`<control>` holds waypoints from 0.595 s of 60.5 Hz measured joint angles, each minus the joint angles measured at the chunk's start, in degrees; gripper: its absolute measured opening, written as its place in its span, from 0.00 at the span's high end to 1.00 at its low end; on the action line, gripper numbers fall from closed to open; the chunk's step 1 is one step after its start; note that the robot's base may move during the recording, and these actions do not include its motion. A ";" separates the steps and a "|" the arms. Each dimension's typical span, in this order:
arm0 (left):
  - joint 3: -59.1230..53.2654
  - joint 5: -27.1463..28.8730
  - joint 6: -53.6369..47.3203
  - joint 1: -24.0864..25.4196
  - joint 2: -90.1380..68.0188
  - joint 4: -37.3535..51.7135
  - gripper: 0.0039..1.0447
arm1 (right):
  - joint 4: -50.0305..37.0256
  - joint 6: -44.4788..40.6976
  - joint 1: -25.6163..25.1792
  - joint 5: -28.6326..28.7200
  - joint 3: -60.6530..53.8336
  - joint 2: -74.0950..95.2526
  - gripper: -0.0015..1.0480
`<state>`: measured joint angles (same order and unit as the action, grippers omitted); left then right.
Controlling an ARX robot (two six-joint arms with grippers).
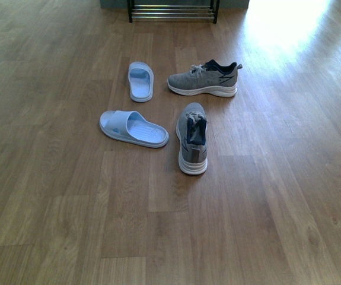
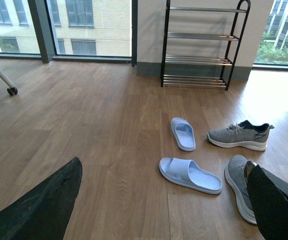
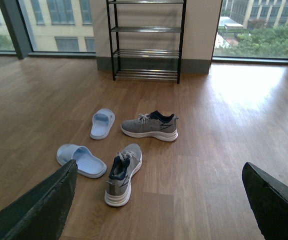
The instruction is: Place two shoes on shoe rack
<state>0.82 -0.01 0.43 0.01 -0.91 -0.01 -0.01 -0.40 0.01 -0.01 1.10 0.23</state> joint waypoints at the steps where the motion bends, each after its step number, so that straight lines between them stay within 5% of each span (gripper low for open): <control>1: 0.00 0.02 0.00 0.00 0.00 -0.02 0.09 | 0.00 0.00 0.00 0.00 0.00 0.00 0.09; 36: 0.00 0.02 0.02 0.00 0.00 0.00 0.09 | 0.00 0.00 0.00 0.00 0.00 0.00 0.09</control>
<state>0.82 0.01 0.45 0.01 -0.91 -0.01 -0.01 -0.40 0.01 -0.01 1.10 0.23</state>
